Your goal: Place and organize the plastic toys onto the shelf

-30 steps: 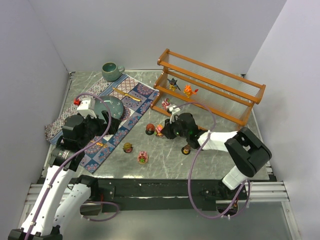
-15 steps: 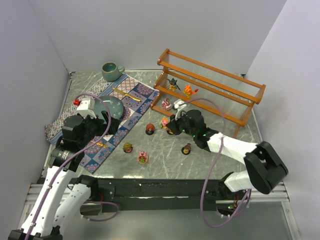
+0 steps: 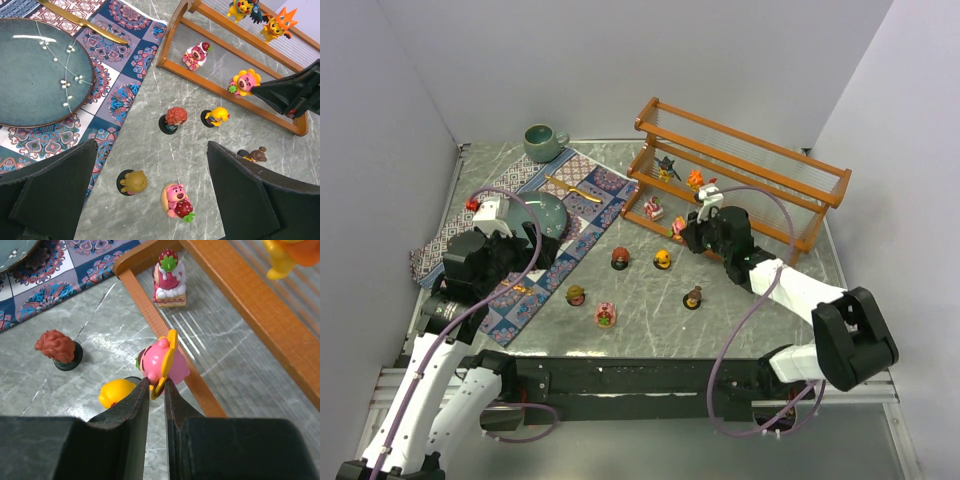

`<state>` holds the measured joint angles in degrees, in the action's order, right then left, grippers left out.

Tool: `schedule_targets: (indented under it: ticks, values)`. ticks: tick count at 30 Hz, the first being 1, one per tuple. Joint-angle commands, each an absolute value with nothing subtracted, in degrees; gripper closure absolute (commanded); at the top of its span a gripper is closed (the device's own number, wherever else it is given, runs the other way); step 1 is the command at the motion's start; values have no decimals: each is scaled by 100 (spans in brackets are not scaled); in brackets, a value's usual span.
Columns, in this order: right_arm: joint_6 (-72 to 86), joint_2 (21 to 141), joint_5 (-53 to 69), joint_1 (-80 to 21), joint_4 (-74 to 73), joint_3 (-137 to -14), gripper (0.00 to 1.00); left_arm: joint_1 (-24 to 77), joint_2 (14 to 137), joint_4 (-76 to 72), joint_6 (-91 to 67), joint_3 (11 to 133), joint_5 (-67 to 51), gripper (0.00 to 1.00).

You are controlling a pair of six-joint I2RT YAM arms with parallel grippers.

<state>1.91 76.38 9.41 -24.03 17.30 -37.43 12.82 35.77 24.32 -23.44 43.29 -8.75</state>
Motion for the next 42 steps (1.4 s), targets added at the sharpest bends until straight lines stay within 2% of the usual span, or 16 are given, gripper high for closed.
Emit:
schedule_targets:
  ticks: [1, 16, 32, 38, 42]
  values:
    - [623, 7866, 844, -2355, 2099, -4105, 100, 1283, 3533, 2232, -2347, 4289, -914, 3]
    - [1063, 8718, 185, -2277, 3032, -4113, 100, 1275, 3568, 2232, -2329, 4289, -940, 3]
    - [1090, 9325, 325, -2057, 3156, -4403, 98, 1274, 3621, 2241, -2320, 4298, -967, 3]
    - [1107, 9483, 316, -2039, 3024, -4509, 91, 1274, 3647, 2233, -2312, 4298, -984, 3]
    - [1151, 9483, 343, -2039, 3032, -4491, 78, 1274, 3639, 2241, -2312, 4307, -976, 3]
